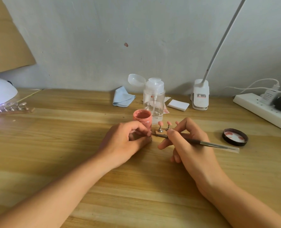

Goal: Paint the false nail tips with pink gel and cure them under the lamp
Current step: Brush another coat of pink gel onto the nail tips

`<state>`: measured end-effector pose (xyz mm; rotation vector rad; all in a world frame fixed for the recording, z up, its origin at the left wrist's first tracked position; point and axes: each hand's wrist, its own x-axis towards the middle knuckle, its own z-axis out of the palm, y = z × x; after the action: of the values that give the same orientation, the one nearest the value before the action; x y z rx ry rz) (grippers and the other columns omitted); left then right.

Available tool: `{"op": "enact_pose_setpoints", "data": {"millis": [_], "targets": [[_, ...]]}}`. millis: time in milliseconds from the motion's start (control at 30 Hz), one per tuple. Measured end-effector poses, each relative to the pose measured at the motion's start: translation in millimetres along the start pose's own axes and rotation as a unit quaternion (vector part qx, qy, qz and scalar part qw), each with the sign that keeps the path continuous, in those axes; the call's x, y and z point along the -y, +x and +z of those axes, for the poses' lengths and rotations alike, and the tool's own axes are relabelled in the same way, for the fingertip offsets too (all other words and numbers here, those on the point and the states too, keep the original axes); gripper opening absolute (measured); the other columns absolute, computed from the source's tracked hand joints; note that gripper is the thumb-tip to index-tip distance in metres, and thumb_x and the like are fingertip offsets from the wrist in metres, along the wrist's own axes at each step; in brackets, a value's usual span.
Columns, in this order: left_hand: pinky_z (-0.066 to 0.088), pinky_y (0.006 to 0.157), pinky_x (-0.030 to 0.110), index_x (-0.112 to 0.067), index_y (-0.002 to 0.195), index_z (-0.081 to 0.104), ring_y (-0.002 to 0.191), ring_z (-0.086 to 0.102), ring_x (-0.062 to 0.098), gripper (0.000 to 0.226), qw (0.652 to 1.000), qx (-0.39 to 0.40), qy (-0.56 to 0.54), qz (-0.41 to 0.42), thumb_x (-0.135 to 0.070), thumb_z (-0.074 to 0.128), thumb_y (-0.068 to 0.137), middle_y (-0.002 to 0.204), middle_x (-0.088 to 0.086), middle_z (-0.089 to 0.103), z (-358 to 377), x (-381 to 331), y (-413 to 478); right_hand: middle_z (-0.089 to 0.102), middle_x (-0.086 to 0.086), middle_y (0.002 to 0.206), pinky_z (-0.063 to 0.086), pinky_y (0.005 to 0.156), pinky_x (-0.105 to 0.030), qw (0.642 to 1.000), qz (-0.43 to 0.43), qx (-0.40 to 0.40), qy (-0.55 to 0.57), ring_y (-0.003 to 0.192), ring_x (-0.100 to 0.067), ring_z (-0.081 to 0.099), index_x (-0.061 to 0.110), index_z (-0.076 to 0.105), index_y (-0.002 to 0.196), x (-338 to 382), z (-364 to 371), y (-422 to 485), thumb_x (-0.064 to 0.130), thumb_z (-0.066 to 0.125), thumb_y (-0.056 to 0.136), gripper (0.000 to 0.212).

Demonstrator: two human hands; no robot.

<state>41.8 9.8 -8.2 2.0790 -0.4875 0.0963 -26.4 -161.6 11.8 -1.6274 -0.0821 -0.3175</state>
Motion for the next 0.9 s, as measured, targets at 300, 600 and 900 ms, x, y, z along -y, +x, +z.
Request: {"op": "enact_pose_setpoints", "data": {"millis": [300, 600, 900], "targets": [[0.031, 0.052, 0.013, -0.031, 0.081, 0.071, 0.049, 0.042, -0.001, 0.011, 1.0, -0.002, 0.019, 0.006, -0.023, 0.078, 0.083, 0.066, -0.027, 0.064, -0.6, -2.8, -0.8, 0.073, -0.009, 0.069, 0.045, 0.048, -0.021, 1.0, -0.007, -0.012, 0.012, 0.043, -0.004, 0.045, 0.009, 0.045, 0.076, 0.1, 0.5, 0.2, 0.009, 0.056, 0.092, 0.019], [0.027, 0.048, 0.026, -0.035, 0.08, 0.069, 0.043, 0.036, 0.006, 0.009, 0.997, -0.014, 0.074, 0.014, -0.03, 0.077, 0.082, 0.048, -0.008, 0.048, -1.1, -5.6, -3.0, 0.07, -0.011, 0.065, 0.042, 0.047, -0.021, 1.0, 0.003, -0.013, 0.019, 0.044, -0.002, 0.048, 0.007, 0.046, 0.081, 0.4, 0.5, -0.5, 0.005, 0.059, 0.088, 0.015], [0.025, 0.044, 0.022, -0.039, 0.081, 0.07, 0.04, 0.036, 0.007, 0.011, 0.994, -0.028, 0.098, 0.025, -0.03, 0.076, 0.081, 0.04, -0.012, 0.042, -0.1, -5.9, -4.6, 0.066, -0.013, 0.063, 0.039, 0.047, -0.021, 0.999, -0.007, -0.018, -0.028, 0.044, -0.002, 0.05, 0.008, 0.047, 0.08, -1.8, 0.9, 0.7, 0.002, 0.062, 0.087, 0.017]]}}
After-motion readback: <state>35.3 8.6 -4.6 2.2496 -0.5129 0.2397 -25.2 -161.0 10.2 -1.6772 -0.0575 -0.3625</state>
